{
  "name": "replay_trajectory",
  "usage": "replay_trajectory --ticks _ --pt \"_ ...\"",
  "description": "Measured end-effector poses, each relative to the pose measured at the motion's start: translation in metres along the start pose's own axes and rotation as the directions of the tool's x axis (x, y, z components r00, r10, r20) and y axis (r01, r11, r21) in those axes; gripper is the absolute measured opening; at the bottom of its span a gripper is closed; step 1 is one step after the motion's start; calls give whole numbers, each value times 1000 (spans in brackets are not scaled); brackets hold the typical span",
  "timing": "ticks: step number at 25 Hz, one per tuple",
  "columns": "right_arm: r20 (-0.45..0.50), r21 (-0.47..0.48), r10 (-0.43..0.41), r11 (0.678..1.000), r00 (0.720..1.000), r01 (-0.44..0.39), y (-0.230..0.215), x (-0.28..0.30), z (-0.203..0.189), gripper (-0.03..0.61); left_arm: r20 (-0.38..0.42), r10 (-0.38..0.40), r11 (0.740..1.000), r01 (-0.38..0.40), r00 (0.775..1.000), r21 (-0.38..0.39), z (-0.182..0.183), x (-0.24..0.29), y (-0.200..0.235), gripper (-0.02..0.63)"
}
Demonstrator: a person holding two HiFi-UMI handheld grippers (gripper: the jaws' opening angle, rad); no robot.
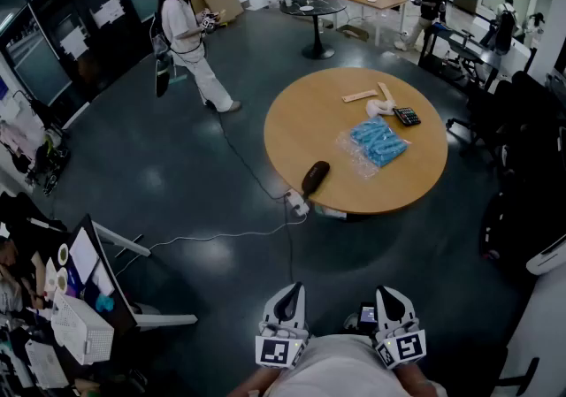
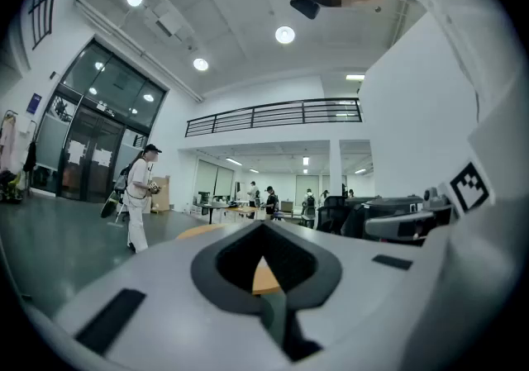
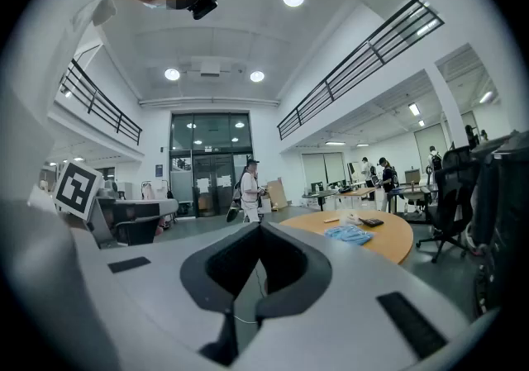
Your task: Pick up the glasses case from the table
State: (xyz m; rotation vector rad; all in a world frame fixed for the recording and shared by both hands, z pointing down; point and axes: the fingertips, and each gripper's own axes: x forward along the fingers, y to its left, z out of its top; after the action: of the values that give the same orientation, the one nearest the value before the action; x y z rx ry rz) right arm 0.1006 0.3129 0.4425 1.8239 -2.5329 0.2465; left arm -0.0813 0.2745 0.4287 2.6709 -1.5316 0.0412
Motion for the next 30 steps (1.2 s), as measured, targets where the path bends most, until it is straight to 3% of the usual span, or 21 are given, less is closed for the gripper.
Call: replay_trajectory --ticks 12,24,30 --pt "10 -31 10 999 1000 -10 -17 -7 3 15 -20 24 1000 -25 1000 -14 -12 11 -10 8" --pt "23 16 64 998 998 -65 -71 7 16 15 -48 142 990 -143 989 -9 -14 48 -15 8" --pt "14 36 74 997 997 -74 -98 32 22 15 -87 176 984 -175 981 19 -29 76 8 6"
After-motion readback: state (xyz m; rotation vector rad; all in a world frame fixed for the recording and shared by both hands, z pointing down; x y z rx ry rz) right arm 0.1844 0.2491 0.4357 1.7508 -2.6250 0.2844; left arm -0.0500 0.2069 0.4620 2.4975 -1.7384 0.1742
